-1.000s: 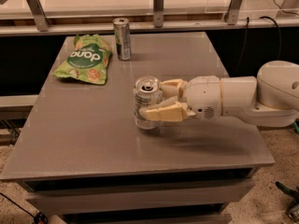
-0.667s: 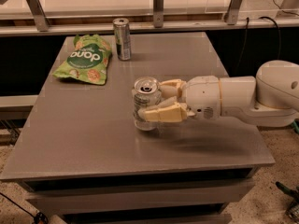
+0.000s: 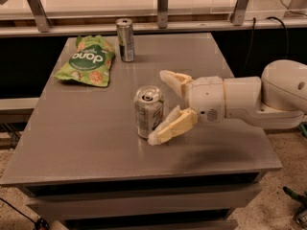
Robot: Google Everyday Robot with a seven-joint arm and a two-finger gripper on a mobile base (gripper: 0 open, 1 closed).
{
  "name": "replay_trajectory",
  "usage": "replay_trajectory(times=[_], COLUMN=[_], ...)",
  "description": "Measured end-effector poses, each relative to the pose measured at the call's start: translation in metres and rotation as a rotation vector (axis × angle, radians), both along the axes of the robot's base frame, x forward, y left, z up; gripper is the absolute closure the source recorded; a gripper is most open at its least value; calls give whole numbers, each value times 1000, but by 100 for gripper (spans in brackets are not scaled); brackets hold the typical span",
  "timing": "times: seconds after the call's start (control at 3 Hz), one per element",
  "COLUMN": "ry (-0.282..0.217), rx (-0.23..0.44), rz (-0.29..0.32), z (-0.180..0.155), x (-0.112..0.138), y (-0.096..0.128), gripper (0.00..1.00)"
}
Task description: Place 7up can upright
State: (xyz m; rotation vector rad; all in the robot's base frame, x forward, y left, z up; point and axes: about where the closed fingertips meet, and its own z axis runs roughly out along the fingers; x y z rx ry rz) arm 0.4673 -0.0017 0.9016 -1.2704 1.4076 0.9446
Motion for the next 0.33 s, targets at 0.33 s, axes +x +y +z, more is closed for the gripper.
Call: replay_trajectory(times=[0.33], ry=[0], rx=[0], rz=[0], z=[0], x=[0], y=[0], gripper=[0])
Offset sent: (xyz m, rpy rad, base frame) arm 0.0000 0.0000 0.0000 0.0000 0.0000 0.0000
